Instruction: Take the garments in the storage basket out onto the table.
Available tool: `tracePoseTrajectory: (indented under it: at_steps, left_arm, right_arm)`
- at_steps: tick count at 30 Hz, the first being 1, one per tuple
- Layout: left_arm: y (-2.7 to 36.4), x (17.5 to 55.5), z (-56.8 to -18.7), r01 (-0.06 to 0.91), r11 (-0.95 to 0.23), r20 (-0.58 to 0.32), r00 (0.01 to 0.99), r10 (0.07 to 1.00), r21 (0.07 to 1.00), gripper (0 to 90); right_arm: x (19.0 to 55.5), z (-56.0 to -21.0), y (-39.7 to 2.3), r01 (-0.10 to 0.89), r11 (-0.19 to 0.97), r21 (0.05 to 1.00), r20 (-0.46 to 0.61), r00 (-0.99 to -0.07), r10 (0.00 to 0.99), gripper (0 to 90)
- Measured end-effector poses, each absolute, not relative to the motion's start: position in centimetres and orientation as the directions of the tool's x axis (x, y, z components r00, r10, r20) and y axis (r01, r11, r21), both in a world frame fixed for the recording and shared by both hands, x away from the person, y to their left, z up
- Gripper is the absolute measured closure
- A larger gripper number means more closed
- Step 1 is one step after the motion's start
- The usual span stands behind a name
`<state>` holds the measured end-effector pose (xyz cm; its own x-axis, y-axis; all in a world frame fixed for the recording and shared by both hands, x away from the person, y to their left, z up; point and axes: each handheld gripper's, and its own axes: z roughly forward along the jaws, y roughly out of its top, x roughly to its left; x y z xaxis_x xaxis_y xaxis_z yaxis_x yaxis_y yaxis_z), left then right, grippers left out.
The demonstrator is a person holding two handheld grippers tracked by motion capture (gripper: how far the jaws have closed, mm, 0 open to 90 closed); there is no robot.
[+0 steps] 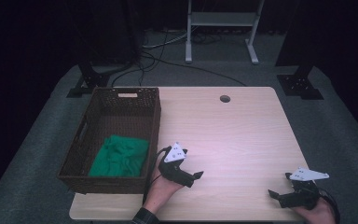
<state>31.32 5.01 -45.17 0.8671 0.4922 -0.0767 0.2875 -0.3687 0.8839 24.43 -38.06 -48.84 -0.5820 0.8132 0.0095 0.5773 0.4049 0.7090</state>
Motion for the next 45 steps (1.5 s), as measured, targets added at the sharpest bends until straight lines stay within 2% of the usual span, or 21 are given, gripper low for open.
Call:
tracePoseTrajectory:
  at_steps: [45]
  left_arm:
    - [5.3,31.5,-43.9,0.287,-0.329,-0.09,0.859,0.504,0.9,0.0]
  right_arm:
    - [24.4,-48.8,-38.0,0.578,0.403,0.709,0.01,-0.58,0.815,0.0]
